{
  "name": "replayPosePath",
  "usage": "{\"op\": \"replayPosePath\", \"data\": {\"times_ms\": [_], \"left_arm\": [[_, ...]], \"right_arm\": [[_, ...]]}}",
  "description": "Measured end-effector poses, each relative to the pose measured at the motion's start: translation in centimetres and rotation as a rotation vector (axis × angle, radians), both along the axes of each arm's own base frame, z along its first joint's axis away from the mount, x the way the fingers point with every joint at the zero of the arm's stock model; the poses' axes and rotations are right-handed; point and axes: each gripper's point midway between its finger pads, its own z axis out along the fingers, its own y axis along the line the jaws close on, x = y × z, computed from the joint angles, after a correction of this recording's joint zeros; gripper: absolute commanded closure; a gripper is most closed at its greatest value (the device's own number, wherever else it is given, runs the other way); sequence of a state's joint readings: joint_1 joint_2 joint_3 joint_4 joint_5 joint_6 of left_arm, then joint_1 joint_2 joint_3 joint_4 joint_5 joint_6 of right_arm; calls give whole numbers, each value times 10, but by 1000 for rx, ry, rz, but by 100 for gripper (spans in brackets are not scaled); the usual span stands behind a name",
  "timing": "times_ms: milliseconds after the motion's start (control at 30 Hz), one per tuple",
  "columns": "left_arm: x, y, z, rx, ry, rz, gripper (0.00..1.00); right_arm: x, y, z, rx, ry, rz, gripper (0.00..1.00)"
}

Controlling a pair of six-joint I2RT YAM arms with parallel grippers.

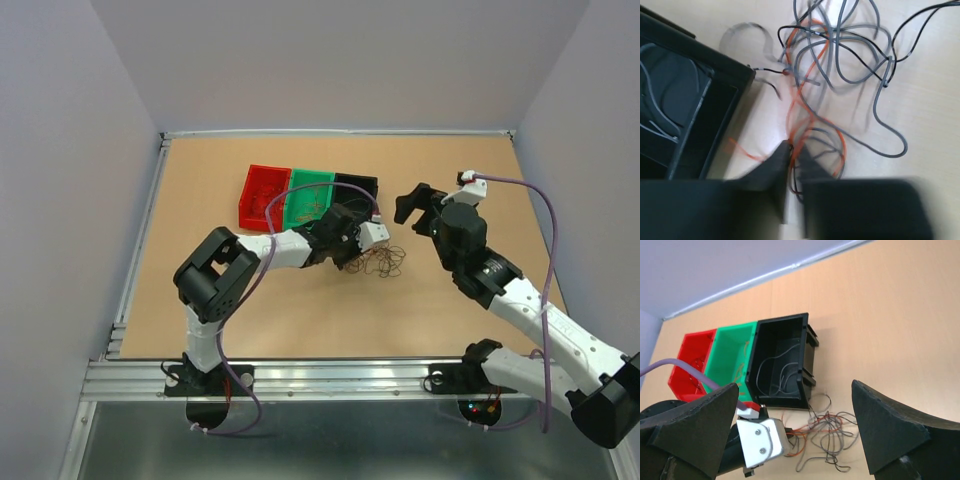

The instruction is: Untangle the cables

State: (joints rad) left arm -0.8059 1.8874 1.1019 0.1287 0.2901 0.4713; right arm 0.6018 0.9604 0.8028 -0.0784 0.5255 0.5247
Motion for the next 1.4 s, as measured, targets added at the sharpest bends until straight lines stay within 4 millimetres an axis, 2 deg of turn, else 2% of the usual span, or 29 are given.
{"op": "replayPosePath", "data": {"times_ms": [100,167,233,267,367,400,433,467,533,600,633,700,800,833,900,933,967,1167,1233,1267,1300,1333,1400], "left_arm": [[-6,2,10,-11,-8,-25,100],[-25,13,29,-51,-11,-70,100],[-45,28,72,-157,-35,-115,100],[-51,32,86,-202,-43,-135,100],[-54,61,191,-443,-236,-155,100],[-53,67,210,-481,-284,-158,100],[-56,68,227,-519,-315,-186,100],[-62,67,238,-544,-332,-218,100],[-69,62,243,-562,-319,-268,100],[-73,56,237,-560,-277,-310,100],[-71,52,223,-542,-225,-321,100],[-72,51,198,-510,-126,-328,100],[-76,54,183,-486,-52,-329,100],[-77,55,182,-486,-43,-331,100],[-78,58,184,-492,-41,-332,100],[-76,59,186,-495,-48,-328,100],[-74,61,188,-499,-55,-322,100],[-71,66,198,-518,-79,-314,96],[-71,66,199,-520,-79,-313,86],[-70,66,199,-521,-80,-313,77],[-70,66,199,-522,-81,-314,49],[-70,66,199,-522,-80,-312,41],[-70,66,199,-521,-85,-313,32]], "right_arm": [[0,0,6,15,-23,-3,1],[1,2,4,20,-29,7,2],[1,9,-2,21,-34,46,2],[-1,17,-7,23,-36,95,2],[-8,48,-22,20,-51,283,7],[-11,57,-27,19,-56,340,7],[-20,77,-30,31,-69,467,7],[-24,87,-31,38,-75,524,7],[-37,116,-31,58,-102,706,7],[-48,135,-32,65,-119,824,7],[-53,142,-32,57,-134,872,7],[-55,143,-45,38,-117,895,11],[-63,148,-56,36,-98,950,42],[-67,151,-54,34,-113,976,64],[-72,157,-47,40,-144,1011,81],[-76,160,-43,53,-155,1032,95],[-80,163,-38,64,-179,1056,99],[-91,169,-21,95,-236,1108,99],[-93,168,-13,98,-258,1107,99],[-94,166,-9,99,-271,1102,99],[-96,163,-2,101,-296,1095,99],[-99,159,7,104,-325,1085,99],[-101,153,21,110,-377,1058,99]]}}
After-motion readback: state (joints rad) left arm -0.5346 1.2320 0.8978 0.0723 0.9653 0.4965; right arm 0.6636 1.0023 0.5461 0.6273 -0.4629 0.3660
